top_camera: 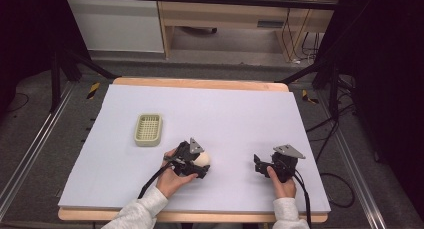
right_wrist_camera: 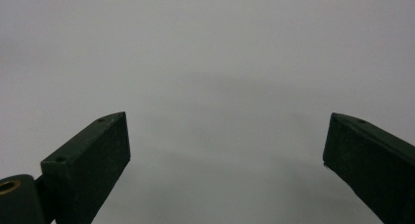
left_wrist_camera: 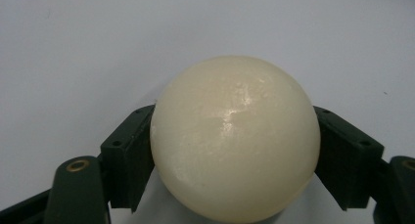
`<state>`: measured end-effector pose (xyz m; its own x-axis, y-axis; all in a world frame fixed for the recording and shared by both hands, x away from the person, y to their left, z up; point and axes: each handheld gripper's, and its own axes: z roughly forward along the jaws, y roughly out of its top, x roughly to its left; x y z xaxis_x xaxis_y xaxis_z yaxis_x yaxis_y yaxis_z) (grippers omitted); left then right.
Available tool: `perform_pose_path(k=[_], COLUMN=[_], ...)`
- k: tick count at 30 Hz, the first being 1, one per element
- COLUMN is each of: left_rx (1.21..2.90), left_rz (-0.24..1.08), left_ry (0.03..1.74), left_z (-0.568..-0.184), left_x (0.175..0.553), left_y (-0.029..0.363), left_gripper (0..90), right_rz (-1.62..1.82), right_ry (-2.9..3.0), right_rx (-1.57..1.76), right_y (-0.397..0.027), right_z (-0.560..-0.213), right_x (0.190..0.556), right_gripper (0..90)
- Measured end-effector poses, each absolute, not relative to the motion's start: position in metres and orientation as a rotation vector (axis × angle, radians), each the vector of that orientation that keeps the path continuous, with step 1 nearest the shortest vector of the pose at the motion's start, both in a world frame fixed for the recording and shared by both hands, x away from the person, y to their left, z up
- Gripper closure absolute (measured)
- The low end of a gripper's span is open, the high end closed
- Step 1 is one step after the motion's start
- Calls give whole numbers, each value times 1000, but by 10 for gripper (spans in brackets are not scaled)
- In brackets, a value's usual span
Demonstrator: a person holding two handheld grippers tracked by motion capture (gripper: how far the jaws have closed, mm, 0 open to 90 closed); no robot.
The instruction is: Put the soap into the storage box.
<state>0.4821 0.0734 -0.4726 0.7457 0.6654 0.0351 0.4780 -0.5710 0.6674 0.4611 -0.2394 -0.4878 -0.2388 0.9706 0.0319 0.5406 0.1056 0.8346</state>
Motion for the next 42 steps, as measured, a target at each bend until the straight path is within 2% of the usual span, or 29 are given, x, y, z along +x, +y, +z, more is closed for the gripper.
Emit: perform_pose_path(k=[42], left_rx=[2219], left_rz=[381], left_ry=[890], left_z=[-440], left_x=[482], left_y=[107], left_gripper=[241], right_rz=[1023], right_ry=[1844], right_rx=[1470], right_y=[-240], right_z=[-488], right_x=[461], right_gripper=[39])
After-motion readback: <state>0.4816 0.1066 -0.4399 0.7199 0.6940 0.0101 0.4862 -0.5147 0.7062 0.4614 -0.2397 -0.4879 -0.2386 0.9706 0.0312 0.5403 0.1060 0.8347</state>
